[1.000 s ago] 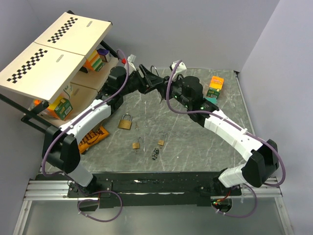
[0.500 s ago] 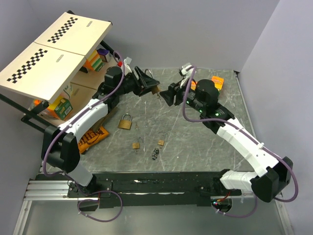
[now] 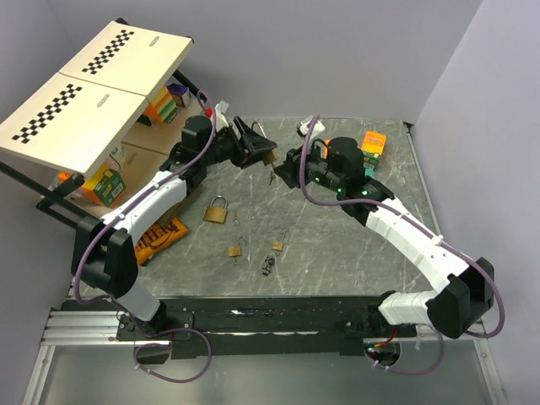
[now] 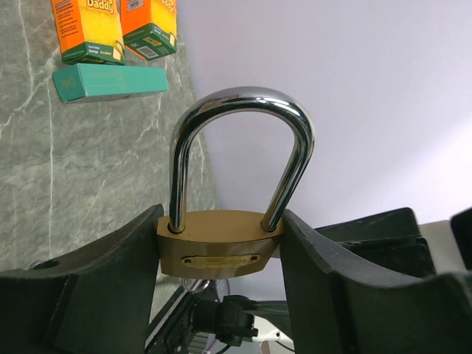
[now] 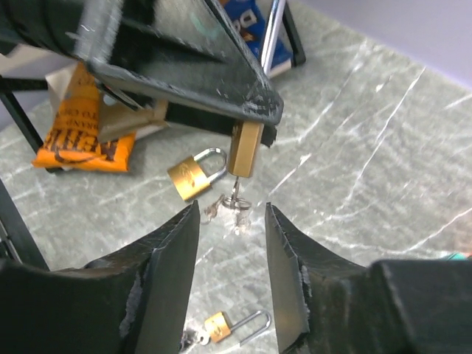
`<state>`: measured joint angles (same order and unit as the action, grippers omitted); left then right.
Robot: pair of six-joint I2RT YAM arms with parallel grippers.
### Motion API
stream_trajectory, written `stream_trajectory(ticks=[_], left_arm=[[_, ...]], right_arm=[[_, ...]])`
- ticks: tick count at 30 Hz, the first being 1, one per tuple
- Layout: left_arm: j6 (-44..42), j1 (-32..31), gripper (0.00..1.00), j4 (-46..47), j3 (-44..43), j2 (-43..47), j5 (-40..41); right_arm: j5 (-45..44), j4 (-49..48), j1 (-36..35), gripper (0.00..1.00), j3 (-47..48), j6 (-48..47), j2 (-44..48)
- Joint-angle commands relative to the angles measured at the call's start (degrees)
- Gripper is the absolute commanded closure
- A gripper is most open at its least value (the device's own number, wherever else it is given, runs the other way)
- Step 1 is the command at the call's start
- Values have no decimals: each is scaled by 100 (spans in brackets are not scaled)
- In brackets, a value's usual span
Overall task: Lock with the key
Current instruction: Lock the lock.
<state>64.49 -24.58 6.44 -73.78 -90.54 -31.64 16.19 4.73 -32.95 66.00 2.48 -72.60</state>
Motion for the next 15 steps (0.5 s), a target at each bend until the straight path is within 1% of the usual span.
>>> stream_trajectory(ticks=[1,4,7,9,12,15], left_arm=[[222,-82,99,525,-154,265,-44],[231,-109,99,552,-172,239,-18],[222,-117,99,534,-216,204,8],[239,-117,99,543,-225,177,0],[231,-117,99,482,-277,151,44],[169,-109,99,420,-356,125,202]], right_arm=[[148,-25,-1,56,334,-11,-211],[174,10,8,60,519,-19,-395],[218,10,8,66,616,-55,-518],[236,10,8,77,634,-81,-554],[201,71,8,83,616,-116,-562],[218,194,-1,85,590,-116,-536]])
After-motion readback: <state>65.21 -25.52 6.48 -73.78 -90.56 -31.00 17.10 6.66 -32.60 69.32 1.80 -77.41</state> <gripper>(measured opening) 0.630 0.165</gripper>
